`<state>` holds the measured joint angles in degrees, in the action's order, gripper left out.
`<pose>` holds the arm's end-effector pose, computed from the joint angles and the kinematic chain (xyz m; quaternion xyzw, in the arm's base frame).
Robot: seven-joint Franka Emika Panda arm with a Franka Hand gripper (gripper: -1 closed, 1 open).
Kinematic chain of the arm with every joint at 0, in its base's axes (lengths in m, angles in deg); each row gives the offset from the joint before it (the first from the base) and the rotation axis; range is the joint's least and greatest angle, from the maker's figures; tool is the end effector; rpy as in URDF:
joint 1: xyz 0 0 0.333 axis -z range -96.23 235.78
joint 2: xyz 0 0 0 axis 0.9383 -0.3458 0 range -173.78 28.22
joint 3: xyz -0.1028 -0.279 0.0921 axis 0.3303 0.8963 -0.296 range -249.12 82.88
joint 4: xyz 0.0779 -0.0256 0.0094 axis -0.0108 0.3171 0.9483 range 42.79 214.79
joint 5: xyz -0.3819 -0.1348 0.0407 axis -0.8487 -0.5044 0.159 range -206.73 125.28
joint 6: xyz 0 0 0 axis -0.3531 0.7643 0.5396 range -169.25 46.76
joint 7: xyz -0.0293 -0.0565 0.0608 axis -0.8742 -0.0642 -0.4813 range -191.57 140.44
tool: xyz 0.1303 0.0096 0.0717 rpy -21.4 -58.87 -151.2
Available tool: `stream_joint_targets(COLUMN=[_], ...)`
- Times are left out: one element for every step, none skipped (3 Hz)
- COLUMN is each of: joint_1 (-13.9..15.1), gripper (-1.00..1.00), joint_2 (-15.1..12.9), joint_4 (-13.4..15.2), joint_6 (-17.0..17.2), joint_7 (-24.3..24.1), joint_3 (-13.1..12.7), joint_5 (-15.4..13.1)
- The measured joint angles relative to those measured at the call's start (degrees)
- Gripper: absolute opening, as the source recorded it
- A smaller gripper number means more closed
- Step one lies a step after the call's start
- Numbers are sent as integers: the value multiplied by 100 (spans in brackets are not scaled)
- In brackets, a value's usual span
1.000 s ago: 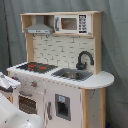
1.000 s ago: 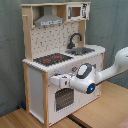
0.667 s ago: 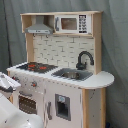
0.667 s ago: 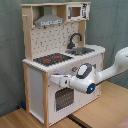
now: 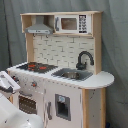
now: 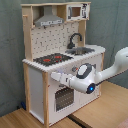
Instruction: Play with the kitchen
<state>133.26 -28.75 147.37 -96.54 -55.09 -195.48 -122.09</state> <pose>0.4075 0.5445 0.3224 0.4283 0.5826 0.4123 0.5542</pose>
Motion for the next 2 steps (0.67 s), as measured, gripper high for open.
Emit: stream_joint_targets(joint_1=[0, -2], gripper=[-100, -100], joint_2=[0, 0], joint_4=[0, 2], joint_6=[0, 0], joint_7=[-671, -1348], joint_3=[-1, -1], joint_5=[1, 1])
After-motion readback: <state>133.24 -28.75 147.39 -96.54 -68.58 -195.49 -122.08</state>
